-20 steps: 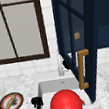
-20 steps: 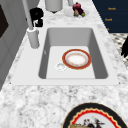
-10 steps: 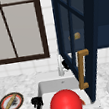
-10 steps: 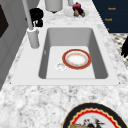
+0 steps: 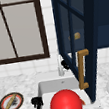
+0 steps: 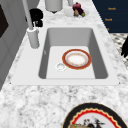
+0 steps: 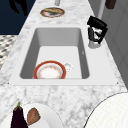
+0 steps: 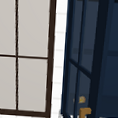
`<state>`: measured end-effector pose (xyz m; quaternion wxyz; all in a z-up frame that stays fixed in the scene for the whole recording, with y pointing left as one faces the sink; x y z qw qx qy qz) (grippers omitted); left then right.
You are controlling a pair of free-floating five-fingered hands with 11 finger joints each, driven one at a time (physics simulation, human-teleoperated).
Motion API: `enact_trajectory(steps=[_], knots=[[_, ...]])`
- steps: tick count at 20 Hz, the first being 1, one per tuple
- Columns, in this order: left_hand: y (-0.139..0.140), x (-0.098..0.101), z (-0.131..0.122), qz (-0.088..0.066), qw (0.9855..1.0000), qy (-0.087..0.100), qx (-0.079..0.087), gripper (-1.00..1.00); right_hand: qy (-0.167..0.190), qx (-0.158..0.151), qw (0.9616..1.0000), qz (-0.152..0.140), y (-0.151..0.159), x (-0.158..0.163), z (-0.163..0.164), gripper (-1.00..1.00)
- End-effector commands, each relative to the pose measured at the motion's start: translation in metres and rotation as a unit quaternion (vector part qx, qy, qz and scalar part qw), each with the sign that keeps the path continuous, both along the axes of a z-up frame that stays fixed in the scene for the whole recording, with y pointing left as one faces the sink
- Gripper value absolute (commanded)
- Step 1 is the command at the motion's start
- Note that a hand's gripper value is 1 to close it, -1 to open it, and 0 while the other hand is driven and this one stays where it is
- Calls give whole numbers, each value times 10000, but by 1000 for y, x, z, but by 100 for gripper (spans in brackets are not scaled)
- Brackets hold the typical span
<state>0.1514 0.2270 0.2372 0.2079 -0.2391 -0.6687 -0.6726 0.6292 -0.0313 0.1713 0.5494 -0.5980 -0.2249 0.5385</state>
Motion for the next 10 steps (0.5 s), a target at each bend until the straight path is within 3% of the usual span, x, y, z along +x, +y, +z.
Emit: enact_trajectory(steps=[1,7,8,9,10], knots=[[0,0,0,0,10000,0,0,0,86,-52,9998,177,22,5,31,100],[0,0,0,0,10000,0,0,0,-25,-401,9992,84,25,0,13,100],[0,0,0,0,10000,0,0,0,-179,-403,9990,-98,11,0,5,100],[0,0,0,0,10000,0,0,0,-31,-254,9996,-92,6,0,-1,100],[0,0,0,0,10000,0,0,0,47,-255,9996,-66,12,0,-4,-100]])
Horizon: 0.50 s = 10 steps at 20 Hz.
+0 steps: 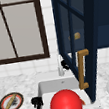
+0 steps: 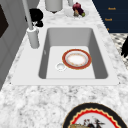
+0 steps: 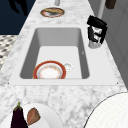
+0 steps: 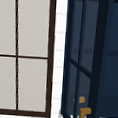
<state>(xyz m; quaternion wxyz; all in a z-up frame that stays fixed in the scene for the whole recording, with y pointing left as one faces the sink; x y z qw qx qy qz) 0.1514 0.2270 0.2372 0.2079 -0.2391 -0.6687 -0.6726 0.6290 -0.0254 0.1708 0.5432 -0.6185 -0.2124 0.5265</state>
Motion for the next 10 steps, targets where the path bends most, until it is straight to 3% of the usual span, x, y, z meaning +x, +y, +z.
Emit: enact_trajectory(steps=[1,3,10], knots=[[0,0,0,0,10000,0,0,0,45,1,10000,54,2,0,0,-100],[0,0,0,0,10000,0,0,0,-130,7,9999,12,-2,-1,25,-100],[0,0,0,0,10000,0,0,0,59,604,9981,66,-13,-14,62,-100]])
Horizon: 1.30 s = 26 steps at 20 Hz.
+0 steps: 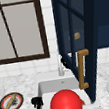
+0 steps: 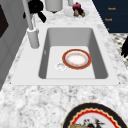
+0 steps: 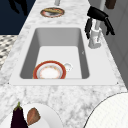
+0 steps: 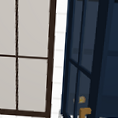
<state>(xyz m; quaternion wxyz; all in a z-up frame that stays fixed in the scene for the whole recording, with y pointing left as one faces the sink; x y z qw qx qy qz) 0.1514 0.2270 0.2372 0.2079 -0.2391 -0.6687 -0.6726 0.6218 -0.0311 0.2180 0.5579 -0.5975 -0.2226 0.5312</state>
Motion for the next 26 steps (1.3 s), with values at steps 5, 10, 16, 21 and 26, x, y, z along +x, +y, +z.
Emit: enact_trajectory(steps=[5,10,16,21,26], knots=[[0,0,0,0,10000,0,0,0,-224,761,9968,111,-22,-13,26,-100],[0,0,0,0,10000,0,0,0,-157,965,9951,127,-34,-31,40,-100],[0,0,0,0,10000,0,0,0,-216,1211,9924,89,-42,-62,58,-100],[0,0,0,0,10000,0,0,0,-272,1198,9924,23,-45,-96,65,-100],[0,0,0,0,10000,0,0,0,-91,833,9965,38,-50,-90,64,-100]])
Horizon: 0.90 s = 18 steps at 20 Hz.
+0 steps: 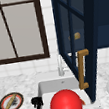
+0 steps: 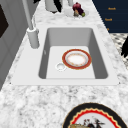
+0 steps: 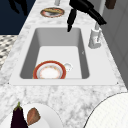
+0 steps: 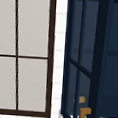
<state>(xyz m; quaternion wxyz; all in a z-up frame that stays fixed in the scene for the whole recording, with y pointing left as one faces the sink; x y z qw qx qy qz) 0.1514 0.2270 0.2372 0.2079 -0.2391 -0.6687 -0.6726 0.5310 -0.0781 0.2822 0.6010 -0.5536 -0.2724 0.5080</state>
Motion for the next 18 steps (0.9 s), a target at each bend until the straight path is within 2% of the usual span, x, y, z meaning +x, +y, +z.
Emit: enact_trajectory(steps=[1,3,8,12,13,14,18], knots=[[0,0,0,0,10000,0,0,0,53,52,10000,18,-7,-4,-2,-100],[0,0,0,0,10000,0,0,0,-8,140,9997,212,-13,-29,-4,-100],[0,0,0,0,10000,0,0,0,-108,247,9991,325,-19,-66,-5,-100],[0,0,0,0,10000,0,0,0,-105,197,9992,324,-21,-98,-3,-100],[0,0,0,0,10000,0,0,0,-375,134,9986,352,-23,-98,-2,-100],[0,0,0,0,10000,0,0,0,-449,176,9978,460,-24,-96,-3,-100],[0,0,0,0,10000,0,0,0,-135,383,9958,818,-28,-104,-5,-100]])
